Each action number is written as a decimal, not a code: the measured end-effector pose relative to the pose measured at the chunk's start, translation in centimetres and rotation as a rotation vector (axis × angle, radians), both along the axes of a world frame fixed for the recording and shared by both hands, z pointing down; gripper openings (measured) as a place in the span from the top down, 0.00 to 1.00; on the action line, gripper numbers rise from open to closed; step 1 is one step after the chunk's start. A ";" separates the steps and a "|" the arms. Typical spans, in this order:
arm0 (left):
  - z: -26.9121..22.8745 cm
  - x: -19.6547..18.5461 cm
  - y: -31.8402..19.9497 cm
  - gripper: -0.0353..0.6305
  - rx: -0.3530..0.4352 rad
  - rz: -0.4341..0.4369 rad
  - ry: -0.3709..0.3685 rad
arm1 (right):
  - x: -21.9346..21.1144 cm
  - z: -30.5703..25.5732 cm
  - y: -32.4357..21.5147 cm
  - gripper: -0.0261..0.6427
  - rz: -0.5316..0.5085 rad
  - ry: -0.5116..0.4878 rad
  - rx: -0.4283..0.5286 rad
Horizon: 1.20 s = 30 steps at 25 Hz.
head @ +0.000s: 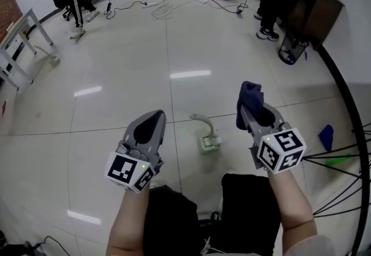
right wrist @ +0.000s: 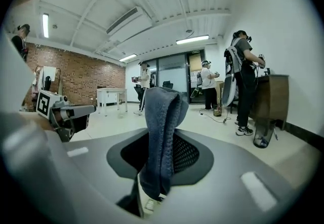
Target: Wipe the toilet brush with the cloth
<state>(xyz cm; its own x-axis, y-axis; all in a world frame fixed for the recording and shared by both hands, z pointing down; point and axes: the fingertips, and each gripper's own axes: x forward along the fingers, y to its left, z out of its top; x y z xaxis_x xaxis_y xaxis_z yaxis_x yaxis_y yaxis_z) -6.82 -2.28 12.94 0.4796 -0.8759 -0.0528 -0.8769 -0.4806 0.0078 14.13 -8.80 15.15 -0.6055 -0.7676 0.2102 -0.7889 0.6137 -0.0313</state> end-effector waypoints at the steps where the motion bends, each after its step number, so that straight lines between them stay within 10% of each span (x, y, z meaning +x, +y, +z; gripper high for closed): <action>1: 0.2 0.1 0.0 0.96 -0.004 0.001 -0.001 | 0.3 0.2 0.0 0.80 0.002 -0.002 -0.007; 30: 1.9 0.5 -0.9 0.96 -0.059 0.008 -0.017 | -0.7 0.9 0.3 0.81 -0.050 0.052 0.020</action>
